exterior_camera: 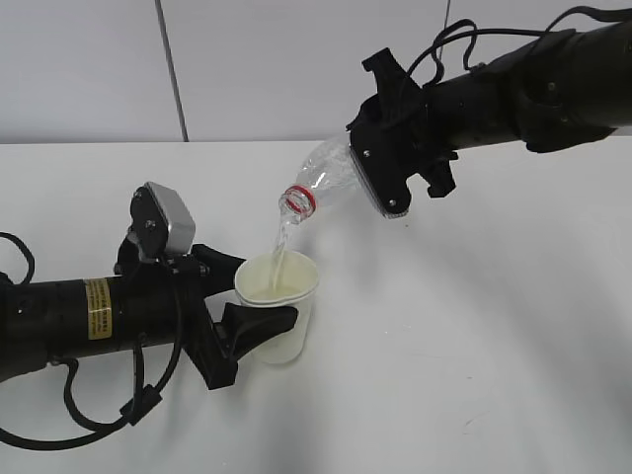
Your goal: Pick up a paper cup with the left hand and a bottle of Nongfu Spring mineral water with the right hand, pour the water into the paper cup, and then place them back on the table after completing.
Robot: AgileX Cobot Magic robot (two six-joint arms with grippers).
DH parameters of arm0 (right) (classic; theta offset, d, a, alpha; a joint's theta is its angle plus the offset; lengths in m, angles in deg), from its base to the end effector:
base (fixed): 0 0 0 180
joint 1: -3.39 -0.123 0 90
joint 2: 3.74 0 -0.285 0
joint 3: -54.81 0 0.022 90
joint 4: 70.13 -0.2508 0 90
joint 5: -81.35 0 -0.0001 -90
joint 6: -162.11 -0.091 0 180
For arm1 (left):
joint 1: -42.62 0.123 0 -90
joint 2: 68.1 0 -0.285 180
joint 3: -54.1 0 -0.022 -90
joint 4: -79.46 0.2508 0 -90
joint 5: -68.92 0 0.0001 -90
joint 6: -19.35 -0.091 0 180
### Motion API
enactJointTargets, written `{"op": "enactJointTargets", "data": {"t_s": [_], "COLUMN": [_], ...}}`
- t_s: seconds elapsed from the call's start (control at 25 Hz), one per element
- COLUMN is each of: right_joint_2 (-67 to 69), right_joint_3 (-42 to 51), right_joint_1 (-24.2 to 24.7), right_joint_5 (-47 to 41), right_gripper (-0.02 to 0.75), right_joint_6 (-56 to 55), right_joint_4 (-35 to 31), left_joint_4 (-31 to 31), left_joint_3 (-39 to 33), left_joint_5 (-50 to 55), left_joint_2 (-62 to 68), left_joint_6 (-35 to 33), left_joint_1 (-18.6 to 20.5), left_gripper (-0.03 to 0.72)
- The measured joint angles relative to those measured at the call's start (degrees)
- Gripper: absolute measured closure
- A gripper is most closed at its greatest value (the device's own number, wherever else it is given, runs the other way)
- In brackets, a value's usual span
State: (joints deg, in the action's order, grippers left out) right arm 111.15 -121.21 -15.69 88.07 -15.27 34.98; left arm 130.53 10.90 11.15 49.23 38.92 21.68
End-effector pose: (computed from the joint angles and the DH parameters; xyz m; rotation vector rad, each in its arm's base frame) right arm 0.4012 0.1495 0.2337 -2.0060 0.9224 -0.7904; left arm 0.2560 -0.1620 0.1173 1.0142 1.7084 -0.7995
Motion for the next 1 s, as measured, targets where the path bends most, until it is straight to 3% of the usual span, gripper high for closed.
{"op": "enactJointTargets", "data": {"t_s": [1.0], "right_joint_2": [0.00], "right_joint_3": [0.00], "right_joint_1": [0.00], "right_joint_5": [-0.10], "right_gripper": [0.433], "right_joint_6": [0.69], "right_joint_4": [0.00], "left_joint_4": [-0.63], "left_joint_3": [0.00], "left_joint_5": [-0.50], "left_joint_2": [0.11], "left_joint_6": [0.00], "left_joint_1": [0.00], "left_gripper": [0.228]}}
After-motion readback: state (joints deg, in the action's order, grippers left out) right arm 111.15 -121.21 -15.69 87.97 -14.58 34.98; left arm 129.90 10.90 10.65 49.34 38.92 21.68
